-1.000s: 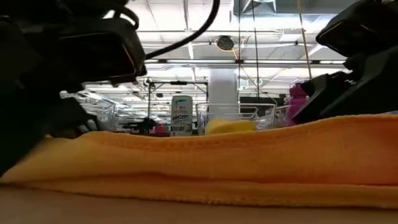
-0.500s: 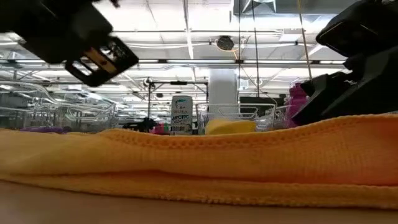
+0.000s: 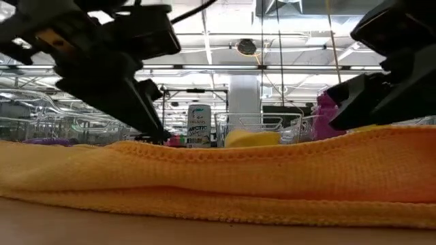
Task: Pick & Place Sports Items
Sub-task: Fold the orange towel
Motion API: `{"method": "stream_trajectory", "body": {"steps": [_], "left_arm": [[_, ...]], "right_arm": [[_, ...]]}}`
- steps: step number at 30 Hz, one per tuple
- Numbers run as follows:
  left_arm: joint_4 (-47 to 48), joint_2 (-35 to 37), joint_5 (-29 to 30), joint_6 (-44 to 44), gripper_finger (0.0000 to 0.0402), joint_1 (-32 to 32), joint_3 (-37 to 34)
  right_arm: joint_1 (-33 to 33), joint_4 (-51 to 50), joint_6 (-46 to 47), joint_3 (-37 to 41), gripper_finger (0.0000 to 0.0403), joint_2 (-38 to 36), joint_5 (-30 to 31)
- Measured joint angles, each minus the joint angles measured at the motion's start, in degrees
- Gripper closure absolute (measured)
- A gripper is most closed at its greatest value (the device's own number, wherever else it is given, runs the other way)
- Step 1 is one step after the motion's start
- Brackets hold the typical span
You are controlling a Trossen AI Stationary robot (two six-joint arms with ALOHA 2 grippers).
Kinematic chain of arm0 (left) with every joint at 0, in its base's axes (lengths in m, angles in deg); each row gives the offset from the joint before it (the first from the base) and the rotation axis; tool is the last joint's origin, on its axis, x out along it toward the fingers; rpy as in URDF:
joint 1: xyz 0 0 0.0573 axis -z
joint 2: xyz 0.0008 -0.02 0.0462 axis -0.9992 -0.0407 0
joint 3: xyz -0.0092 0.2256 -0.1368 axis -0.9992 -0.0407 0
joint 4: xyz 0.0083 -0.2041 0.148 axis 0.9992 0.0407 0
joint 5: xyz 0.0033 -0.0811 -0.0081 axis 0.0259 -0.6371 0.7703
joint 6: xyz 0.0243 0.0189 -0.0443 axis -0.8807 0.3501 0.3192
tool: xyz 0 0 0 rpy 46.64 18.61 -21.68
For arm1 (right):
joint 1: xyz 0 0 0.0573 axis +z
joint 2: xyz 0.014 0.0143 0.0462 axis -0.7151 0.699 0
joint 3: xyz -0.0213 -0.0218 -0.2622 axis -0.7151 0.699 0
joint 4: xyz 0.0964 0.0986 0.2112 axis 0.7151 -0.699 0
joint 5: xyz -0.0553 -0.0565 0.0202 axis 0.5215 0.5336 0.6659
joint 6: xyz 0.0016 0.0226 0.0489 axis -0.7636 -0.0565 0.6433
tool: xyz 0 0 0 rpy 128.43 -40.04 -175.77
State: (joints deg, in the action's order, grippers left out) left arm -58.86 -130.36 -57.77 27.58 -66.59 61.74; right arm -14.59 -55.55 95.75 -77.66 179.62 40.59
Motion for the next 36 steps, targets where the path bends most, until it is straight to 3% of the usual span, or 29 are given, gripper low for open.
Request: {"method": "stream_trajectory", "body": {"steps": [11, 24, 31, 36], "left_arm": [[-0.7, -5.5, -0.8, 0.1, 0.0300, -1.6, 0.0], [-0.5, -5.9, 8.8, -0.2, 0.0300, -7.8, 0.0], [-1.3, -5.9, 7.3, -1.5, 0.0300, -12.5, 0.0], [-3.6, -5.3, 4.5, -4.2, 0.0300, -12.3, 0.0]], "right_arm": [[-0.4, -1.4, 2.7, 0.0, 0.0264, 4.6, -1.3], [-6.9, -10.2, -0.9, -0.2, 0.0264, 4.5, 0.3], [-11.0, -13.9, -3.2, -0.2, 0.0264, 4.4, 1.6], [-10.5, -14.3, -5.0, -0.1, 0.0264, 2.7, 2.0]]}}
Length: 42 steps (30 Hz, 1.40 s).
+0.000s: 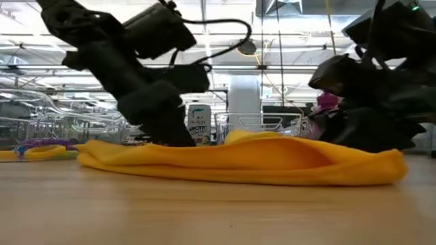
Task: Pick & Place Sports Items
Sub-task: Fold the orange towel
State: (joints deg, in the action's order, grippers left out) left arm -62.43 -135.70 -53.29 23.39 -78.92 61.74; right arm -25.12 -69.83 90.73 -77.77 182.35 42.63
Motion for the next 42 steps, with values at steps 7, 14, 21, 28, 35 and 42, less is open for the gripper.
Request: {"method": "stream_trajectory", "body": {"steps": [7, 14, 21, 28, 35, 42], "left_arm": [[1.3, 6.1, 0.0, 0.3, 0.0300, 1.6, 0.0], [10.9, 14.4, 3.4, 7.4, 0.0300, 2.3, 0.0], [20.0, 17.9, 3.9, 16.9, 0.0300, 2.3, 0.0], [24.5, 18.1, 3.9, 23.2, 0.0300, 2.3, 0.0], [24.4, 18.1, 3.9, 24.2, 0.0300, 2.3, 0.0], [22.7, 17.9, 4.0, 24.2, 0.0300, 2.0, 0.0]], "right_arm": [[1.0, -3.8, 1.3, 0.1, 0.0264, -2.0, 0.1], [1.8, -9.0, 5.4, 0.0, 0.0264, -2.1, 0.1], [4.3, -11.2, 8.3, 0.0, 0.0264, -2.1, 0.5], [6.2, -15.5, 12.3, 0.0, 0.0264, -3.0, -0.2], [9.4, -23.1, 17.9, 0.1, 0.0264, -9.3, 3.8], [14.7, -28.1, 19.7, 0.4, 0.0264, -15.4, 13.0]]}}
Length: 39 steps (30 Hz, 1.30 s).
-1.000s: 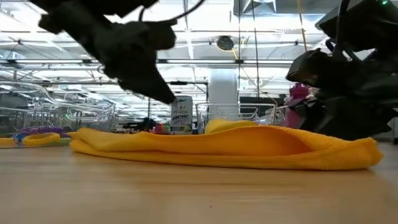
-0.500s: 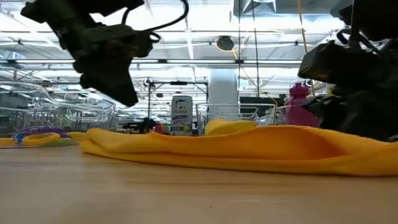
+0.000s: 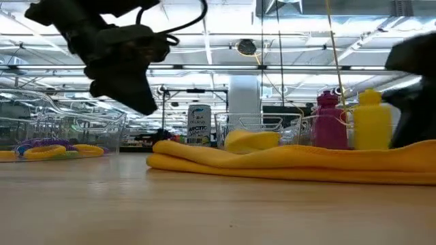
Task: Pick & Place Sports Items
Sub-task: Fold the orange towel
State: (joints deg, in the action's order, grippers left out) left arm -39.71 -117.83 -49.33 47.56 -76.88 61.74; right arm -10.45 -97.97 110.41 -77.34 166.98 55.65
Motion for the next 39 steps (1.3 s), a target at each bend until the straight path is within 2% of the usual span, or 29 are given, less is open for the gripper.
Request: {"method": "stream_trajectory", "body": {"steps": [7, 11, 17, 26, 30, 39], "left_arm": [[-5.7, 0.0, -0.1, -1.1, 0.0300, -1.4, 0.0], [-6.9, 0.0, -0.5, -4.5, 0.0300, -2.8, 0.0], [-7.3, 0.0, -6.1, -4.1, 0.0300, -5.7, 0.0], [-8.2, 0.0, -6.2, 0.4, 0.0292, -6.1, 0.0], [-8.9, 0.0, -4.4, 2.7, 0.0252, -5.0, 0.0], [-8.6, -1.1, -2.9, 5.9, 0.0116, -4.7, 0.0]], "right_arm": [[1.7, 3.0, -3.3, -0.1, 0.0264, -3.8, 5.1], [1.7, 4.6, -4.6, -0.2, 0.0264, -4.7, 5.5], [1.7, 4.7, -4.6, -0.2, 0.0264, -4.8, 5.8], [3.2, 4.6, -4.9, -0.3, 0.0264, -4.8, 6.2], [4.3, 4.6, -4.9, -0.3, 0.0264, -4.8, 6.5], [4.7, 4.6, -4.9, -0.3, 0.0264, -4.8, 6.7]]}}
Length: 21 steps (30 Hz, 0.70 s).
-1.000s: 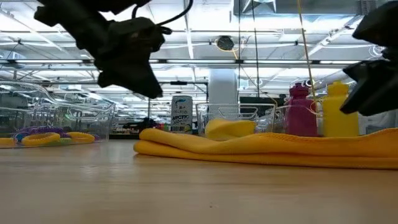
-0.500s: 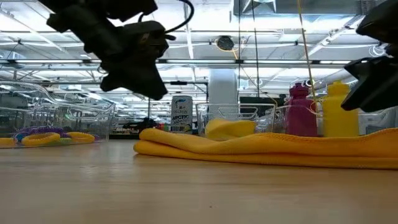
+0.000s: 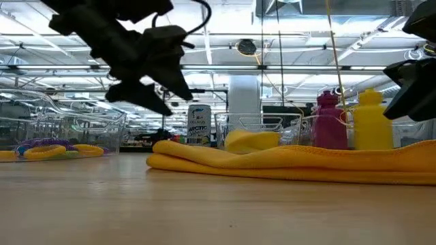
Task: Pick & Place Sports Items
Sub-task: Fold the orange towel
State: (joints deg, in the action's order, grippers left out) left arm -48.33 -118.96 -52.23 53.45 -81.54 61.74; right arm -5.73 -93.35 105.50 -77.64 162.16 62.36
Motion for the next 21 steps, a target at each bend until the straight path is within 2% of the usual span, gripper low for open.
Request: {"method": "stream_trajectory", "body": {"steps": [5, 10, 15, 21], "left_arm": [[-0.5, -4.2, -3.4, 0.9, 0.0066, 0.0, 0.0], [-0.3, -7.1, -4.8, 3.1, 0.0040, -0.6, 0.0], [-0.2, -7.5, -4.7, 4.2, 0.0038, -0.1, 0.0], [-0.6, -8.0, -3.6, 4.9, 0.0054, 0.9, 0.0]], "right_arm": [[0.0, 0.2, 0.0, 0.0, 0.0264, 0.0, 0.0], [0.0, 0.2, 0.3, 0.0, 0.0264, 0.0, 0.0], [-0.1, 0.2, 0.3, 0.0, 0.0264, 0.0, 0.0], [-0.1, 0.2, 0.0, 0.0, 0.0264, 0.0, 0.0]]}}
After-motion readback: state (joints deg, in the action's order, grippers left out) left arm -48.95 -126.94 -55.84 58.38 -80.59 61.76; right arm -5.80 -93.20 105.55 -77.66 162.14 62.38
